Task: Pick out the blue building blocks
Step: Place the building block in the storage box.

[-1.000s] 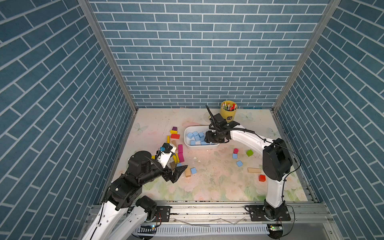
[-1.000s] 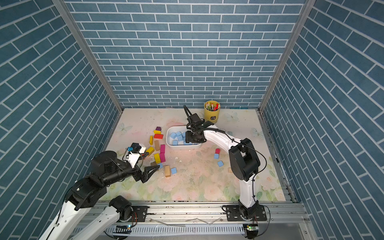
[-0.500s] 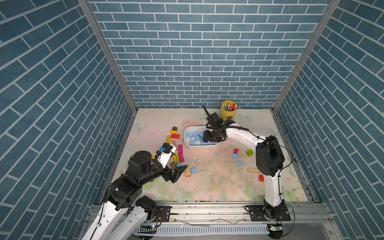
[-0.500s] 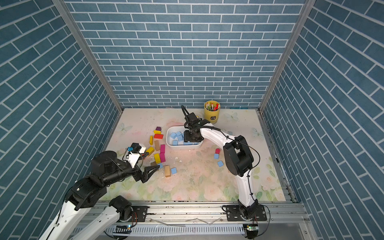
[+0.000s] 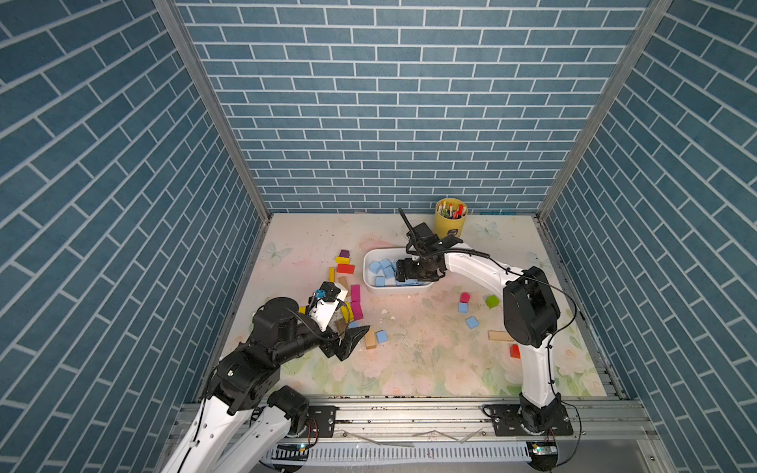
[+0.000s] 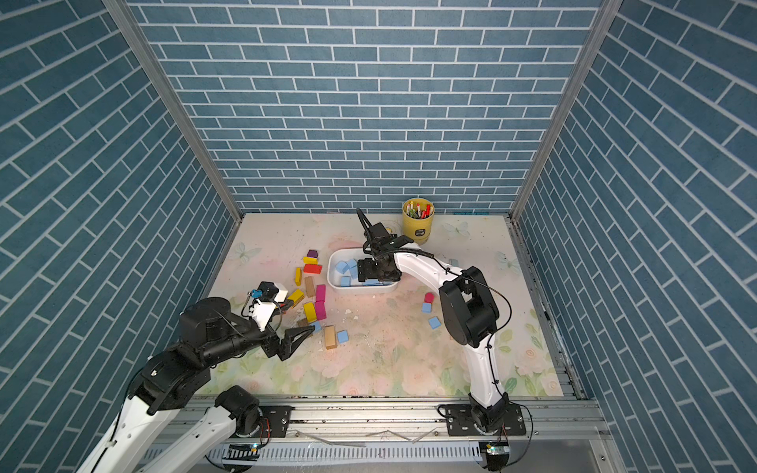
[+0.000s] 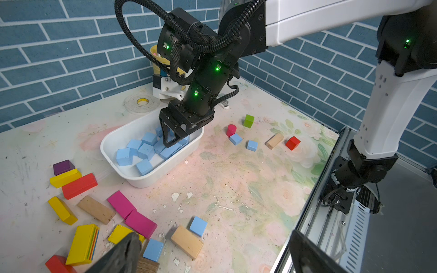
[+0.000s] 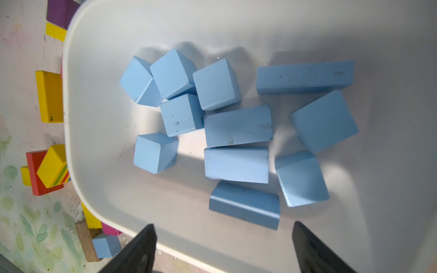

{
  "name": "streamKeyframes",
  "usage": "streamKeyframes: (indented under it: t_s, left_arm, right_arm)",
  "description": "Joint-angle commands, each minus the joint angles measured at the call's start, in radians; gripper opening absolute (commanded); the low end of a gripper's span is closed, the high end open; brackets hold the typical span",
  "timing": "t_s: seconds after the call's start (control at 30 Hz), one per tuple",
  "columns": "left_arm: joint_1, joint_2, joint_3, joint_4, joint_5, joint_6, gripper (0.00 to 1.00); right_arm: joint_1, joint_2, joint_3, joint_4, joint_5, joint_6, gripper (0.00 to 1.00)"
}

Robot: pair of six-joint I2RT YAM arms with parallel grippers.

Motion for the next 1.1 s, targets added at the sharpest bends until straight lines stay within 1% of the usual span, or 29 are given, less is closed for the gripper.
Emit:
streamKeyframes:
  t_s: [0.0,0.17,0.4,0.53,0.63,0.73,0.87,1.07]
  left_arm:
    - [0.0,-0.003,-0.01,0.008,-0.009,0.008,0.99]
    - [-0.001,0.026,-0.01,-0.003,-0.029,0.004,0.99]
    - [0.0,0.114,-0.004,-0.029,-0.063,-0.004,0.99]
    - [0.0,0.154,-0.004,-0.039,-0.129,-0.023,0.99]
    - [0.0,0.19,0.0,-0.048,-0.214,-0.061,0.99]
    - [0.0,0.244,0.034,-0.089,-0.313,-0.17,0.99]
    - [-0.001,0.282,0.071,-0.148,-0.413,-0.394,0.99]
    - [-0.01,0.306,0.026,-0.131,-0.443,-0.655,0.99]
  right_arm:
    - [0.008,-0.031,0.019,-0.012,-0.009,-0.006,0.94]
    - [0.01,-0.122,-0.046,0.02,-0.007,-0.031,0.99]
    - [0.012,-0.29,-0.192,0.05,0.002,-0.117,0.99]
    - [0.013,-0.396,-0.29,0.059,0.011,-0.183,0.99]
    - [0.013,-0.477,-0.371,0.082,0.0,-0.226,0.99]
    - [0.013,-0.554,-0.449,0.101,-0.015,-0.27,0.99]
    - [0.013,-0.658,-0.551,0.131,-0.017,-0.329,0.99]
    - [0.013,-0.774,-0.676,0.225,-0.049,-0.354,0.99]
